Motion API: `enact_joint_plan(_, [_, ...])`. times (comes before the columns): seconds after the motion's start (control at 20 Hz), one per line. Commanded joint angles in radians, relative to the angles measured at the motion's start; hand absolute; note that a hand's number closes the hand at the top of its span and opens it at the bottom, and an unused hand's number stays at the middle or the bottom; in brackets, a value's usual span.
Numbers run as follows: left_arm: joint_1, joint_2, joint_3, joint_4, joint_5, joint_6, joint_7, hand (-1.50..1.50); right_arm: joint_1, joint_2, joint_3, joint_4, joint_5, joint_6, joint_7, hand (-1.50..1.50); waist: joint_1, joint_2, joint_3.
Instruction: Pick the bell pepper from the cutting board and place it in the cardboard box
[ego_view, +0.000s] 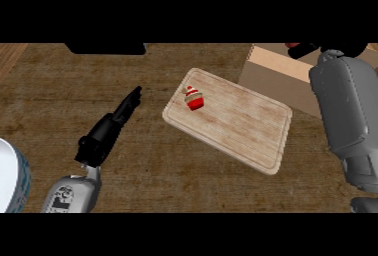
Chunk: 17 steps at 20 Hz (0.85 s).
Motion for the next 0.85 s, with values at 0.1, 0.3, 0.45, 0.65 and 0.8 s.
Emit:
enact_joint_plan(0.1, [0.006, -0.033, -0.029, 0.013, -0.034, 0.029, -0.006, 0.0, -0.022, -0.026, -0.099, 0.212, -0.112, -0.119, -0.129, -1.5, 0.005, 0.002, 0.0])
enact_joint_plan(0.3, [-0.032, -0.001, 0.008, 0.056, -0.003, -0.009, -0.028, 0.0, -0.016, 0.001, -0.147, 0.179, -0.195, -0.255, -0.248, -1.5, -0.001, 0.002, 0.0])
enact_joint_plan(0.45, [-0.01, 0.001, 0.008, 0.004, 0.006, -0.011, 0.015, 0.0, 0.031, 0.023, -0.206, 0.096, -0.278, -0.384, -0.345, -1.5, -0.004, -0.002, 0.002])
enact_joint_plan(0.65, [-0.024, -0.007, 0.0, 0.006, -0.005, -0.002, 0.013, 0.0, 0.033, 0.018, -0.286, 0.0, -0.429, -0.426, -0.454, -1.5, -0.019, -0.006, 0.002])
enact_joint_plan(0.8, [-0.015, 0.028, 0.035, -0.023, 0.019, -0.022, 0.029, 0.0, 0.137, 0.01, -0.335, -0.095, -0.548, -0.415, -0.559, -1.5, -0.028, -0.011, 0.001])
